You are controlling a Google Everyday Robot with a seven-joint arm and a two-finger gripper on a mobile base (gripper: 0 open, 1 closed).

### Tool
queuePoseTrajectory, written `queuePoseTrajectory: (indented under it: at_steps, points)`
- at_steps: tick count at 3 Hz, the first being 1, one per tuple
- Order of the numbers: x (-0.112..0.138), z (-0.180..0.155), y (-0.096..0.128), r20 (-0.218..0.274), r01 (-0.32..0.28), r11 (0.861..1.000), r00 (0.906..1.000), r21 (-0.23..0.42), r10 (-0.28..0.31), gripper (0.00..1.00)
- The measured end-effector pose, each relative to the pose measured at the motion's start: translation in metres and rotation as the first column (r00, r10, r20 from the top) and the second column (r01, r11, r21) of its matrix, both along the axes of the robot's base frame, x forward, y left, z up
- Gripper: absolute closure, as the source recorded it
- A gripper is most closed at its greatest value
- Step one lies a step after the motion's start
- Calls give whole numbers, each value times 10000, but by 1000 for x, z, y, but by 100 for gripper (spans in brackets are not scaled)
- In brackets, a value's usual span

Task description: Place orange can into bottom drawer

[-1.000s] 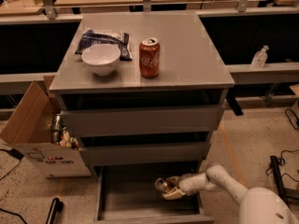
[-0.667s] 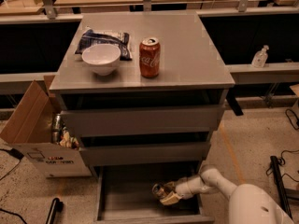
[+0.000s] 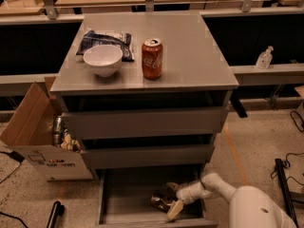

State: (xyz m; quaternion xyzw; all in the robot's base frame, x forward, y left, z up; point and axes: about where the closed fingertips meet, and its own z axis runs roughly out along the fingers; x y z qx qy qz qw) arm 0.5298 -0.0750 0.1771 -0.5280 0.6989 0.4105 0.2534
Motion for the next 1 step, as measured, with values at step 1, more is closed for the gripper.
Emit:
queuePoseTrajectory:
  at_steps: [1]
  points:
    - [0,0,0,0,0,10000,10000,0,0,0]
